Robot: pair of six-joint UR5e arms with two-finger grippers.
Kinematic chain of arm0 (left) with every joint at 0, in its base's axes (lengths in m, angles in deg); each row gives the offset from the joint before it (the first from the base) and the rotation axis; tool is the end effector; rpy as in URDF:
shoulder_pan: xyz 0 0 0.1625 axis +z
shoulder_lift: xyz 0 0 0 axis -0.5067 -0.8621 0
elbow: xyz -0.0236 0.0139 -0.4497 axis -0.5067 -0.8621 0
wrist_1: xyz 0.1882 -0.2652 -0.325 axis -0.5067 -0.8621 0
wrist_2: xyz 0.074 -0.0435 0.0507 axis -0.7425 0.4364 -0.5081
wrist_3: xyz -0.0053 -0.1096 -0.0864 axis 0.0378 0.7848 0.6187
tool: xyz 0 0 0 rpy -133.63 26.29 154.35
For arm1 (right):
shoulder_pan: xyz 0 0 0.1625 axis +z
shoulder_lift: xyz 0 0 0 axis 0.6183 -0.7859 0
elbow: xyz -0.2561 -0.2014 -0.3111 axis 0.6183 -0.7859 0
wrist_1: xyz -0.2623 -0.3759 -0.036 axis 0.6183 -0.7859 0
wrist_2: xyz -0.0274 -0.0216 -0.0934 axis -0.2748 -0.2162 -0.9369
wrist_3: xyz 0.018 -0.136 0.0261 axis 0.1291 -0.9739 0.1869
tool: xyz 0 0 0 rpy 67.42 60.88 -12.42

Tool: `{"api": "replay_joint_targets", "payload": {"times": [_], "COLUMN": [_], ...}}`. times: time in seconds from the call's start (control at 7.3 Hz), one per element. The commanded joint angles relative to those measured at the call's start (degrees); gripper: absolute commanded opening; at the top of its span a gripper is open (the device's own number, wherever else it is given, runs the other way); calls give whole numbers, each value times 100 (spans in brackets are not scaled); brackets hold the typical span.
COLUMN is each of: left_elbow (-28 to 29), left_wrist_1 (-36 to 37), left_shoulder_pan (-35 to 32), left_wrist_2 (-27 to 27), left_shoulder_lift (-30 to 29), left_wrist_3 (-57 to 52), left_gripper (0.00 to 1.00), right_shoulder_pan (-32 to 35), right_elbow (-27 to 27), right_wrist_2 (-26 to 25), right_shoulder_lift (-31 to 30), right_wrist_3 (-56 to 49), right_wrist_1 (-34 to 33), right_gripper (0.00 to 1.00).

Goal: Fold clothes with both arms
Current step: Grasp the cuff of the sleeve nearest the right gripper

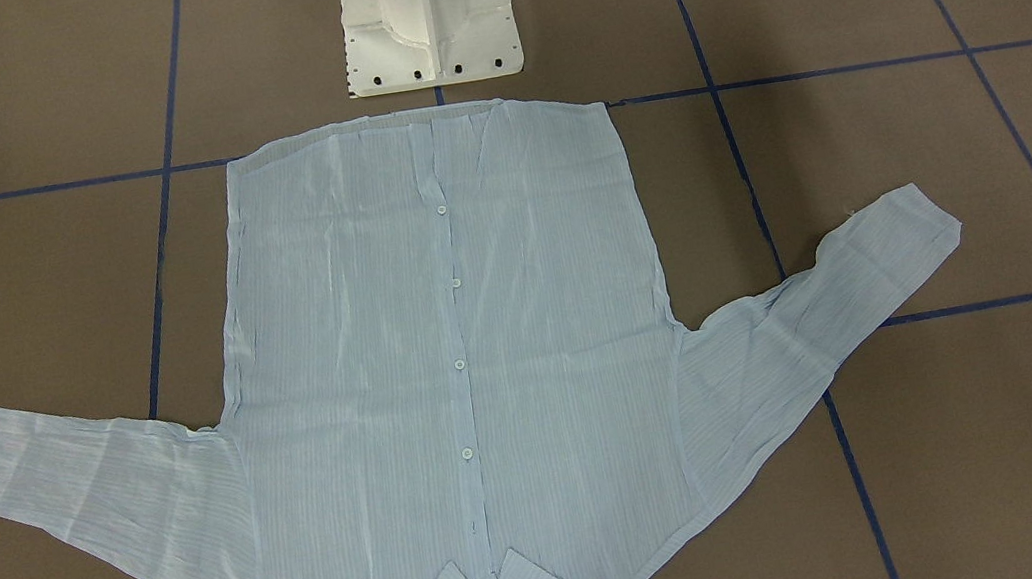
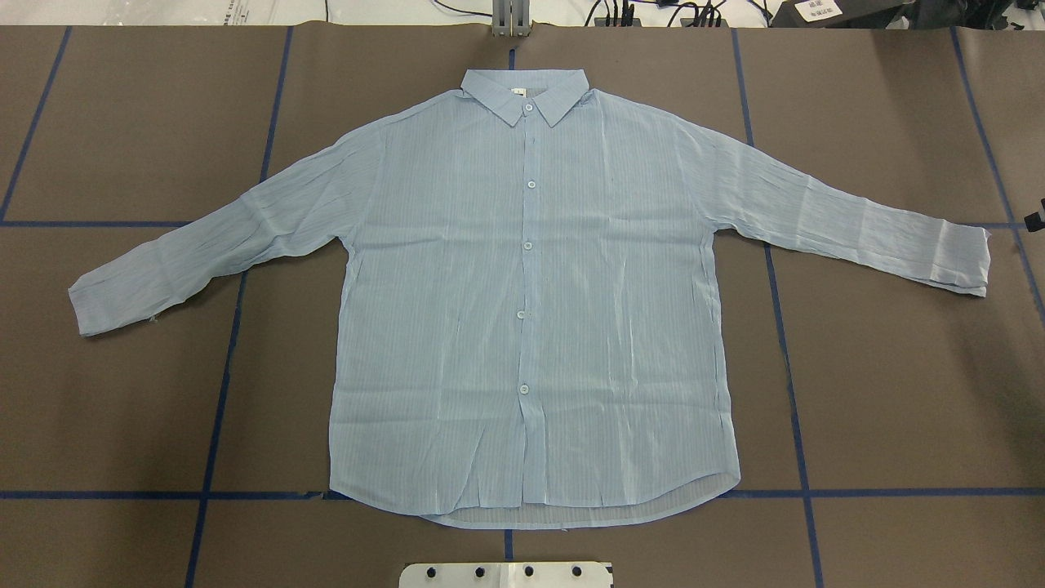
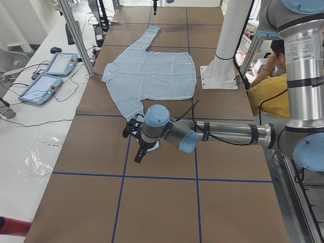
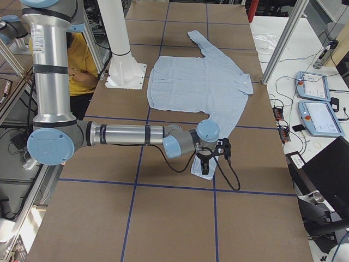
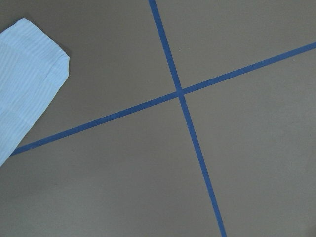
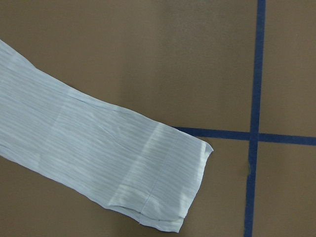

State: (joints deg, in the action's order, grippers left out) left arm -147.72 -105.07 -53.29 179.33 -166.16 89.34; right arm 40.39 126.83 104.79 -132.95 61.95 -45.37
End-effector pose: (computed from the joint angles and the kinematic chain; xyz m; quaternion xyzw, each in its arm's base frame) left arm 0.0170 -0.4960 0.6361 0.1907 0.3797 0.0981 0.8999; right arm -0.0825 -0.5647 0.6834 0.0437 -0.4177 -0.0210 0.9073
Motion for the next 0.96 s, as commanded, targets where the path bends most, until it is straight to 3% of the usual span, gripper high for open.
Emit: {"api": "replay_joint_targets", "payload": {"times": [0.0, 0.14, 0.27, 0.82], "left_elbow": [-3, -2, -20, -29], "left_wrist_1": [-23, -15, -23, -32], "left_shoulder_pan": [6, -3, -3, -3], "left_wrist_2": [123, 184, 298, 291], "left_shoulder_lift": [2, 2, -7, -7], "left_wrist_3": [189, 258, 450, 452], "left_gripper": [100, 100, 100, 100], "right_shoulder_pan": [-168, -194, -220, -467], "right_elbow": [-710, -1385, -1662, -2147], "right_wrist_2": [-78, -78, -78, -96], "right_shoulder_lift": [494, 1012, 1182, 1202], "right_wrist_3": [150, 195, 204, 213], "right_wrist_1": [57, 66, 66, 259], "right_gripper": [100, 99, 92, 92]}}
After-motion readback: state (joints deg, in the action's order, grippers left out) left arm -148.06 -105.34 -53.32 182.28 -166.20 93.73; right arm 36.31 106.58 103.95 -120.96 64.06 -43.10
